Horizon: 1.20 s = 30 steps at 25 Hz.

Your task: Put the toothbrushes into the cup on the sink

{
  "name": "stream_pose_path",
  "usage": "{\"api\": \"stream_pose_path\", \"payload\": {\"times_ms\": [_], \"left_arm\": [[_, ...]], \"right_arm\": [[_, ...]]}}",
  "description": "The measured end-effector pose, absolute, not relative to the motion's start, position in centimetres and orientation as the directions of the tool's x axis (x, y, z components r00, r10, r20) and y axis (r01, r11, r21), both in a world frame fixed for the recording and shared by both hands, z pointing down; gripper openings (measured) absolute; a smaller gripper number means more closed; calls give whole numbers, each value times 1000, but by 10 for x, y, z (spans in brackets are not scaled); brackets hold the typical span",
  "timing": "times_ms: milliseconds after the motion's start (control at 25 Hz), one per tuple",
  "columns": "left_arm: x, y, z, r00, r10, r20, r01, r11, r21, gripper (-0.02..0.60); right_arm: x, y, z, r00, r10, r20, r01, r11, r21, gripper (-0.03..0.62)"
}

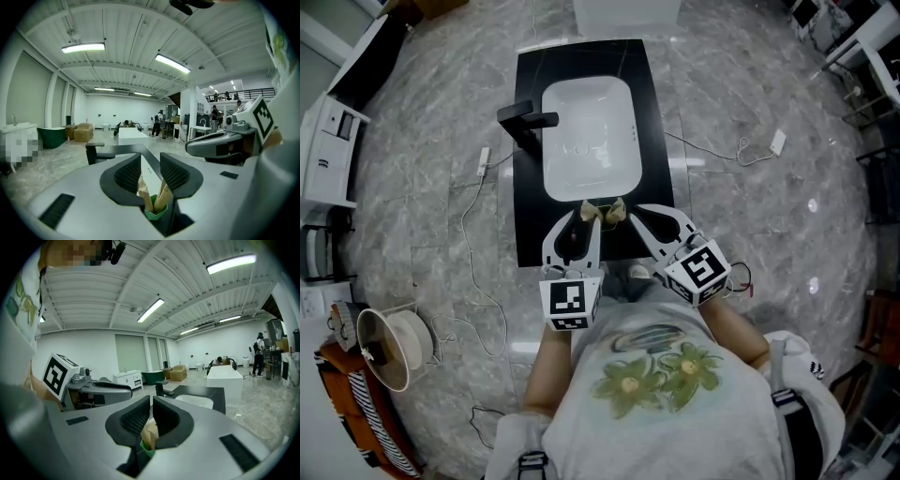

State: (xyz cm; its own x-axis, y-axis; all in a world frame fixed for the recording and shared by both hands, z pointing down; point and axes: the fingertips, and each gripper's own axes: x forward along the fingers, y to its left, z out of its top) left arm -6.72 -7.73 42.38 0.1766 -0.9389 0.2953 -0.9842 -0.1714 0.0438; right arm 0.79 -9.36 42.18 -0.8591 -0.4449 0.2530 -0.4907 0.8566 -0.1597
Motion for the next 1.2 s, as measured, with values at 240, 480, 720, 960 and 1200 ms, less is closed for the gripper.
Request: {"api": "stream_pose_path", "payload": {"times_ms": [240, 480, 720, 960, 1200], "left_arm": [[-65, -70, 407, 180, -949, 260, -984, -172, 52, 33], [-61, -64, 404, 184, -944, 272, -982, -168, 82, 18], [-58, -60, 405, 175, -940, 293, -981, -141, 133, 18], [-55, -57, 409, 164, -940, 300, -983, -130, 131, 18], [-57, -53, 411, 159, -937, 310, -983, -119, 143, 18]], "right_arm": [[9, -91, 416, -860, -448, 246, -490, 858, -151, 51], [12, -84, 412, -860, -443, 253, -485, 864, -135, 48], [13, -80, 414, -860, -438, 260, -482, 866, -134, 48], [13, -76, 418, -863, -428, 269, -474, 870, -135, 48], [12, -73, 417, -866, -419, 274, -467, 873, -141, 48]]}}
